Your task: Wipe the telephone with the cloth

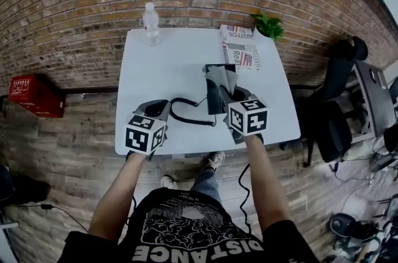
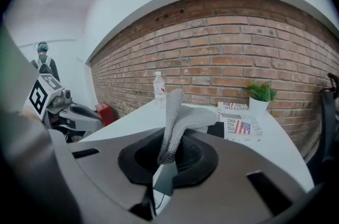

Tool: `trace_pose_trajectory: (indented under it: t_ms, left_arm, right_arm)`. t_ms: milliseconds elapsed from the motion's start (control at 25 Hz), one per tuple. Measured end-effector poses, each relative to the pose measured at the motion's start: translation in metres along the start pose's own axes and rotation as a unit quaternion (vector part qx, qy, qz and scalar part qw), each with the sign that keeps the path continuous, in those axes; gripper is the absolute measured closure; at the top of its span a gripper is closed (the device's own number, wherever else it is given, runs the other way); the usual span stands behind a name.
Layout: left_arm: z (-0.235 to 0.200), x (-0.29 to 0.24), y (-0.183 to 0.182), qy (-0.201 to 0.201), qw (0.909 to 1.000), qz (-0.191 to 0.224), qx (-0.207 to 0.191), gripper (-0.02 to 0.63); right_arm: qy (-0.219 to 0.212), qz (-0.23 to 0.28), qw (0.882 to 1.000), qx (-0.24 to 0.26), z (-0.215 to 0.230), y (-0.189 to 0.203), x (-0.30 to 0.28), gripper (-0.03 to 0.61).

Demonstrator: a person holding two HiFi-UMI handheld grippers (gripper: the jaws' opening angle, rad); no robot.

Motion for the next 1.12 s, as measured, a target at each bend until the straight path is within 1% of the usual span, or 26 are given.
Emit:
trace_pose_trajectory:
  t_ms: [120,320,520,640,760,840,960,1120]
  left_arm:
    - [-0.004,-0.003,-0.001,-0.006,1.0,0.0,0.005,0.607]
    - [-0.009,-0.012,-0.003,-0.016,0.9997,0.002,0.018,0.607]
    - [-0.018,-0.017,-0.006,-0.039,0.9985,0.009,0.038,0.607]
    - [-0.027,-0.017,-0.006,-0.057,0.9968,0.014,0.054,0.607]
    - [-0.034,-0.015,-0.004,-0.071,0.9951,0.017,0.066,0.607]
    - [-0.037,-0.015,-0.003,-0.077,0.9942,0.019,0.073,0.607]
    - [-0.039,-0.014,-0.001,-0.081,0.9935,0.019,0.078,0.607]
    - [-0.04,-0.013,0.003,-0.082,0.9931,0.017,0.082,0.607]
  right_arm:
    - [-0.001,0.0,1.0,0.015,0.011,-0.014,-0.012,0.568]
    - [-0.017,-0.005,0.999,0.047,0.022,-0.034,-0.04,0.568]
    - [-0.041,-0.022,0.994,0.103,0.024,-0.048,-0.075,0.568]
    - [-0.065,-0.039,0.989,0.125,0.018,-0.046,-0.097,0.568]
    - [-0.087,-0.067,0.985,0.132,0.013,-0.035,-0.116,0.568]
    - [-0.097,-0.08,0.984,0.127,0.011,-0.028,-0.123,0.568]
    - [-0.106,-0.089,0.983,0.12,0.009,-0.021,-0.128,0.568]
    - [-0.111,-0.095,0.982,0.123,0.003,-0.014,-0.13,0.568]
Point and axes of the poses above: the fingertips, and each gripper's own axes: x backward along the fingers, z to its right, y out of its underside, the point moved 5 cm from there along x, backward along the fingers, and after that the axes turned 15 degrees about x, right-handed, at the moved point
